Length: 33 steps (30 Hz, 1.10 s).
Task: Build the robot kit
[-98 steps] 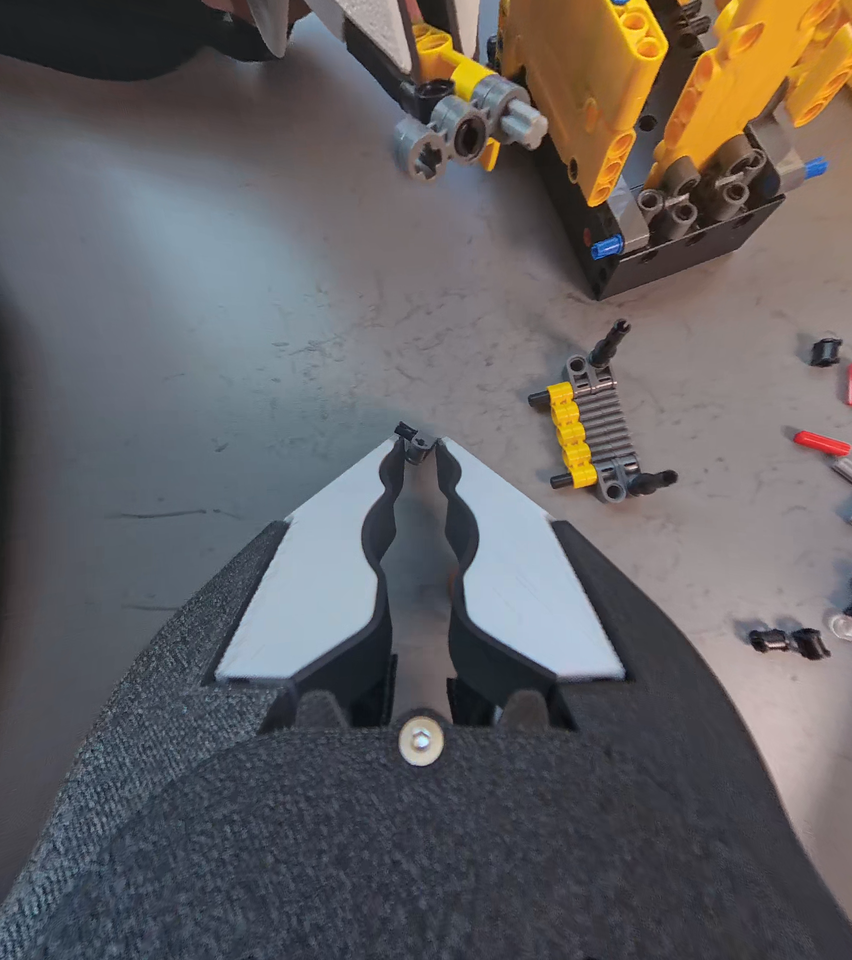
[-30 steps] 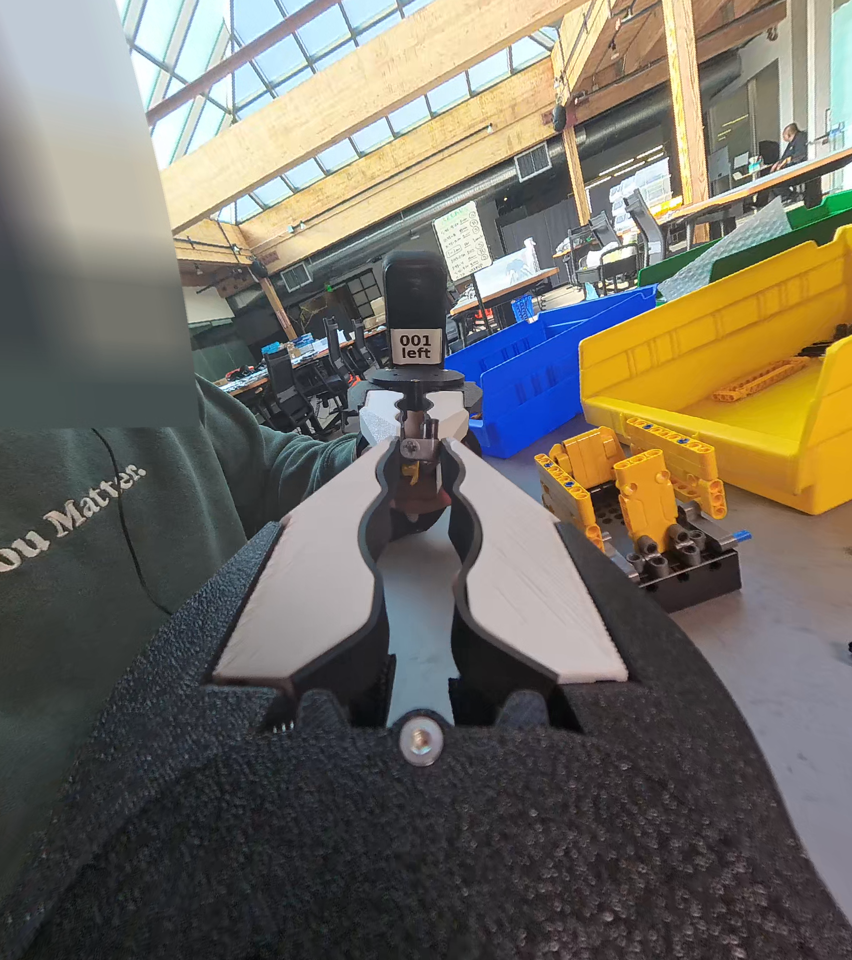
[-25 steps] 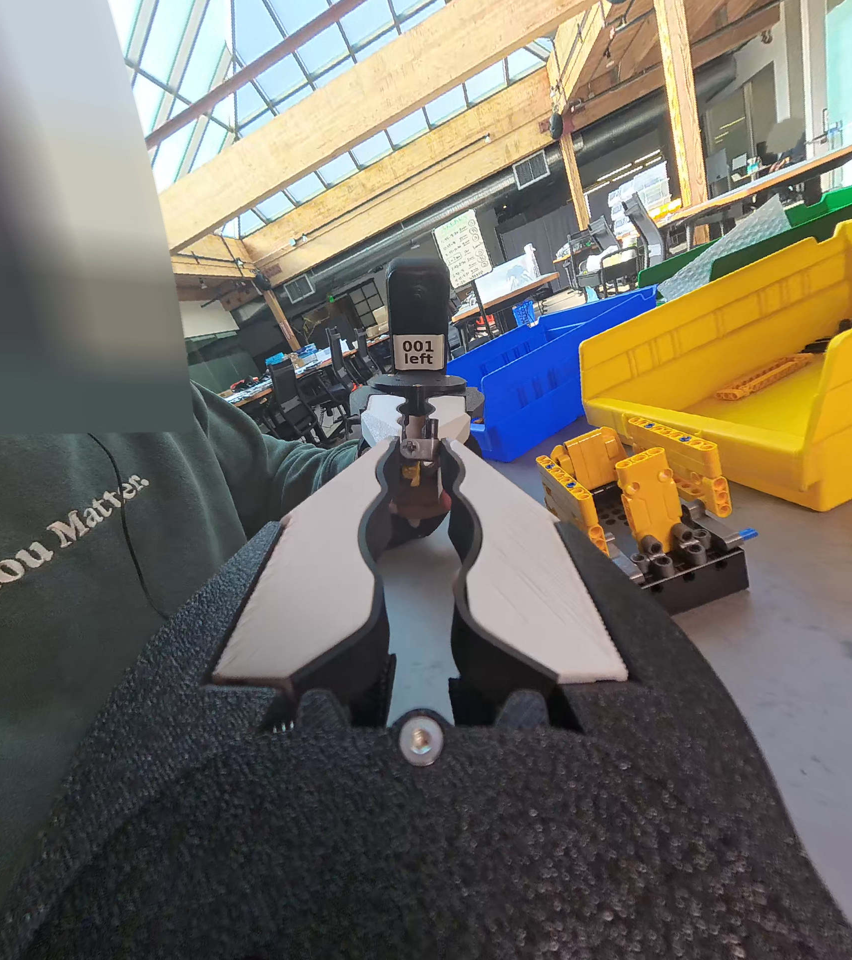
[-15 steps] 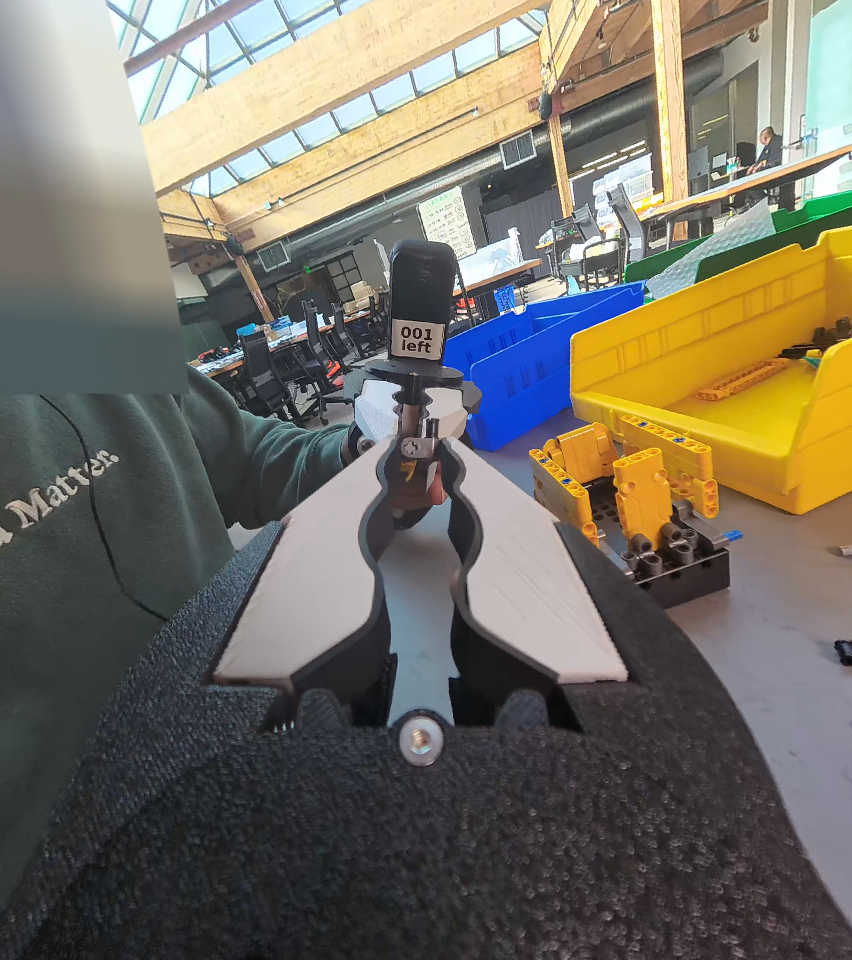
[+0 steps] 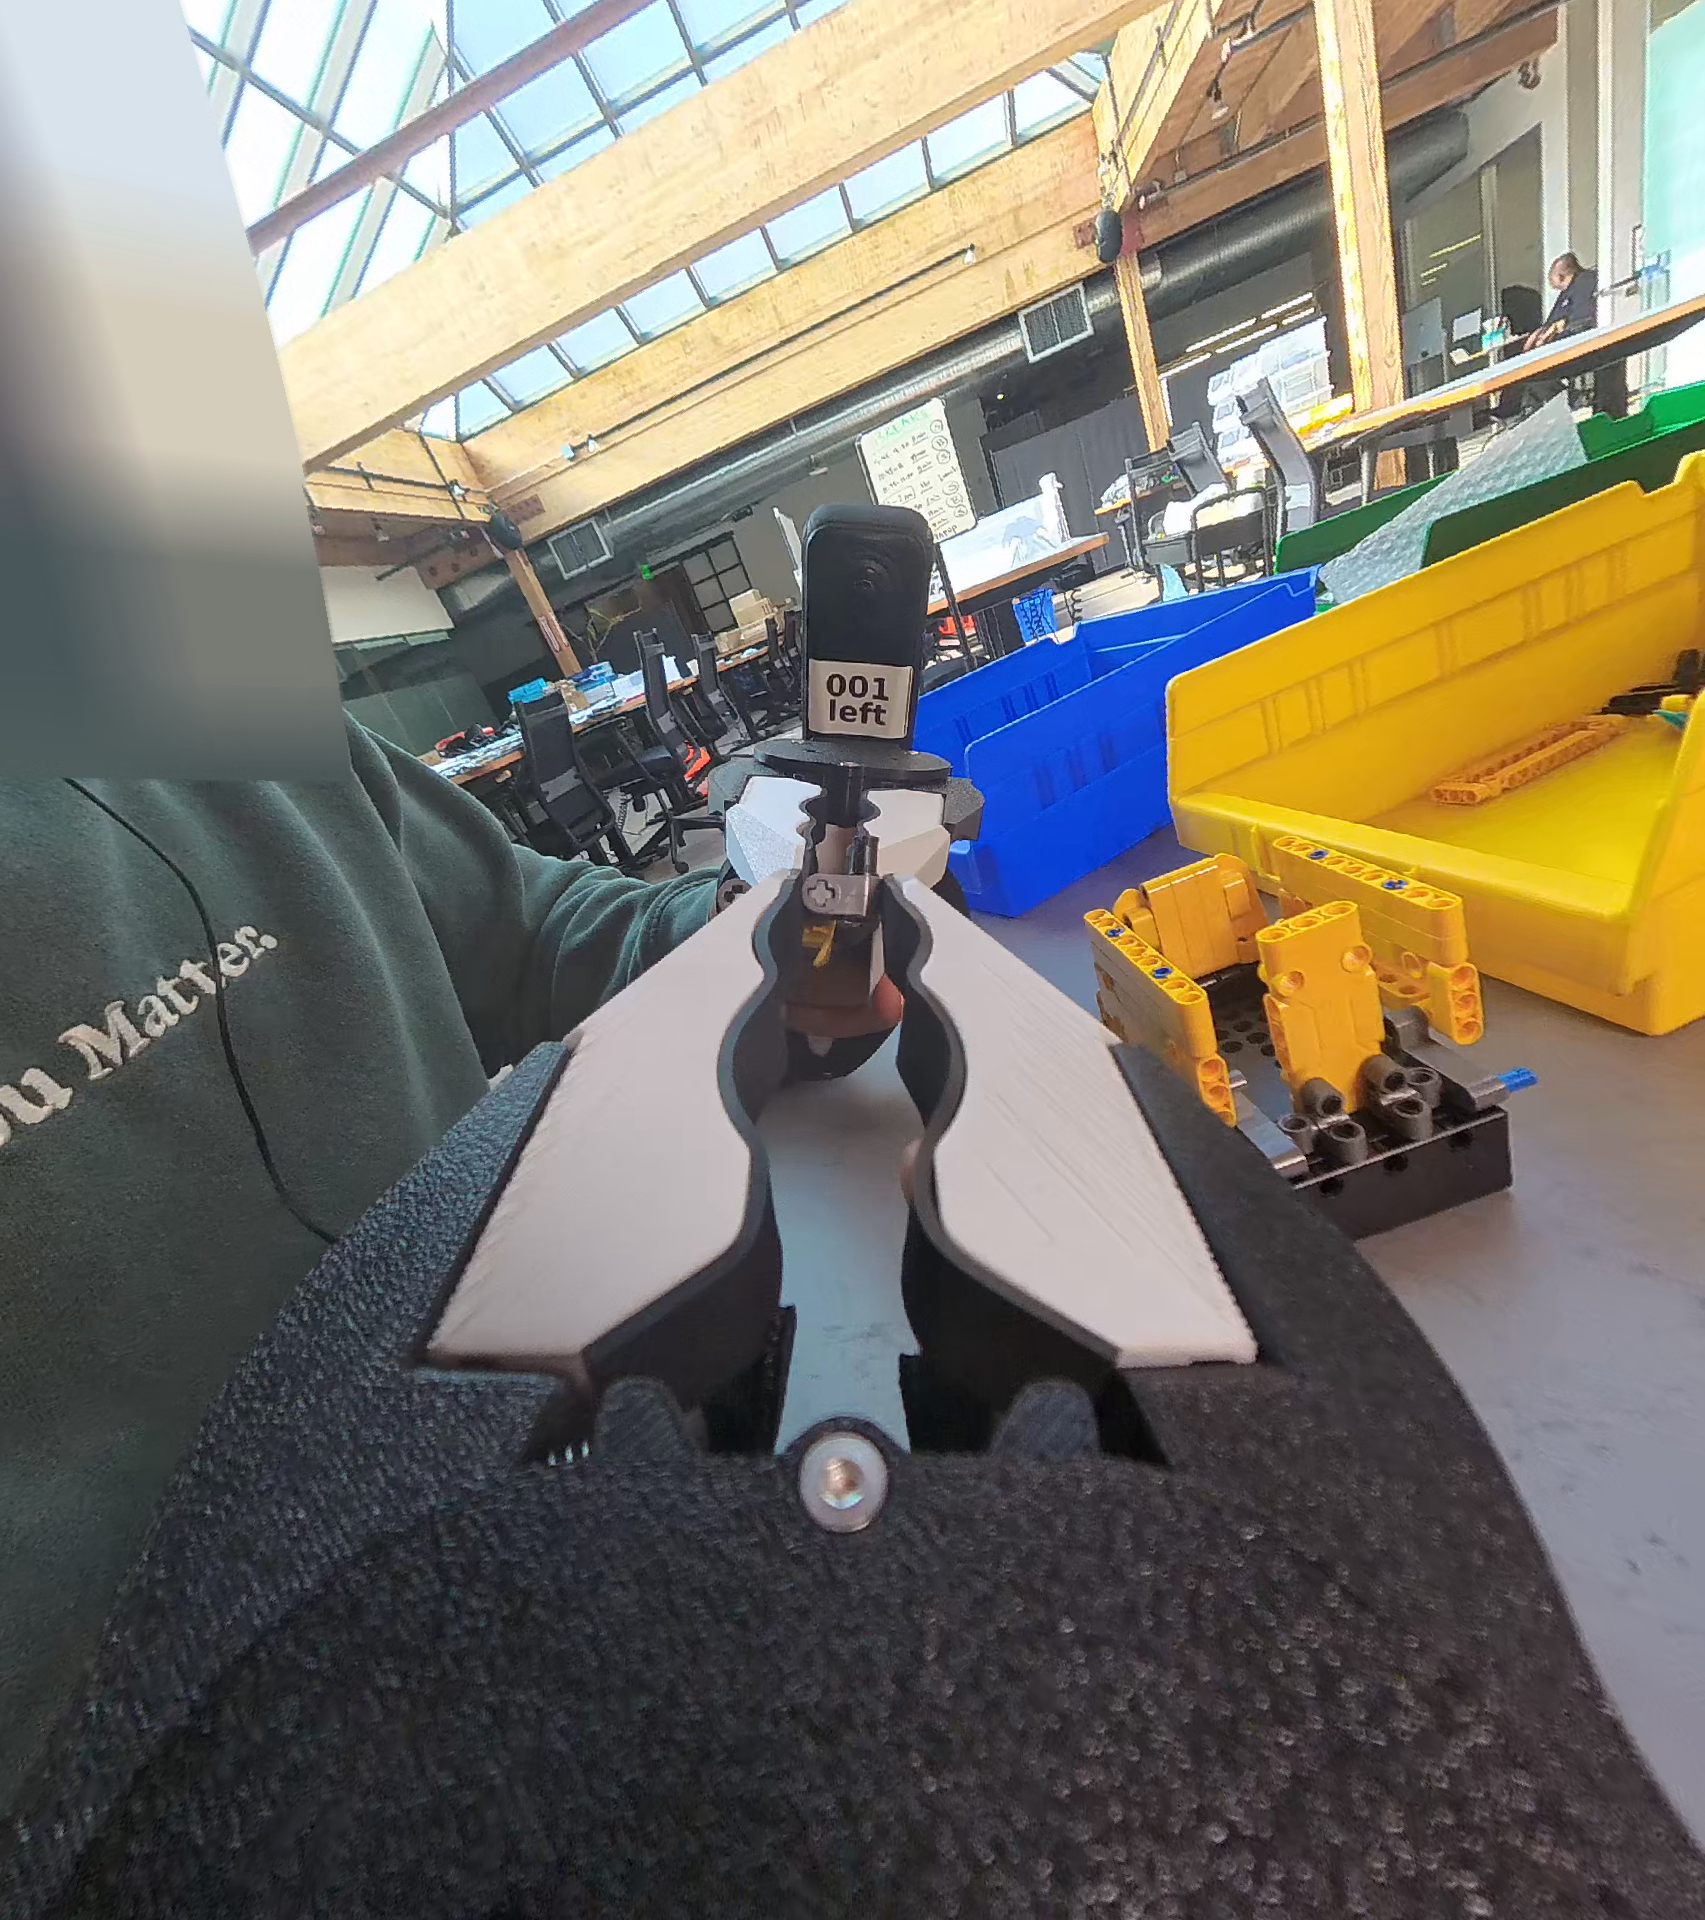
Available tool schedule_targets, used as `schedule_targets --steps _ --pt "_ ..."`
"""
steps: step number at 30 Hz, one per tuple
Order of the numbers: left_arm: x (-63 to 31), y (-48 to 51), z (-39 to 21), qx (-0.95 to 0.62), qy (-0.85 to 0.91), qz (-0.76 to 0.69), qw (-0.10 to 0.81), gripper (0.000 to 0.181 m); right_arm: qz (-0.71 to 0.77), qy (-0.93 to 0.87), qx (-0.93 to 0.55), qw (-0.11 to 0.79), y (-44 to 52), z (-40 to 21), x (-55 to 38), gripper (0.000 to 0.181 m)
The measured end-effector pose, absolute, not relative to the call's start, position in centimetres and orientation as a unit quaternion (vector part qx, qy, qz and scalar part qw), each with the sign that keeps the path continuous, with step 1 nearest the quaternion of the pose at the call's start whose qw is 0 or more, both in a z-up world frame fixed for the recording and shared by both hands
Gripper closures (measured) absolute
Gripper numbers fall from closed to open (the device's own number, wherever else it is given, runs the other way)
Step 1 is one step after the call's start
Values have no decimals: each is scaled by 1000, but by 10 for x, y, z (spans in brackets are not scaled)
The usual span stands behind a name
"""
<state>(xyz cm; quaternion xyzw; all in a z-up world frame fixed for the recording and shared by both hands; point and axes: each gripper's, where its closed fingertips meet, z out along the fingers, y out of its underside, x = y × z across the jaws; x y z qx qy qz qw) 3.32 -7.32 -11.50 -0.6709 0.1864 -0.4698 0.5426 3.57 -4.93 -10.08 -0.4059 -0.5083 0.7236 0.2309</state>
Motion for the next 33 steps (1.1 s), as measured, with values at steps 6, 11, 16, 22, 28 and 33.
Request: schedule_targets --steps 6,11,16,22,28,33 --pt "33 -73 -116 -673 186 -470 541 175 724 -506 -409 229 -49 -102 35 167" --pt "33 -72 -118 -674 187 -468 540 176 724 -505 -411 226 -49 -103 34 167" --pt "33 -70 -119 -682 200 -433 554 175 728 -500 -415 220 -47 -104 34 167" --pt "33 -68 -119 -685 217 -391 575 175 726 -503 -411 228 -46 -102 36 166" --pt "33 -68 -120 -686 221 -378 581 175 720 -507 -412 235 -46 -103 36 166" --pt "33 -67 -121 -689 224 -366 585 175 719 -507 -414 234 -45 -104 36 166"
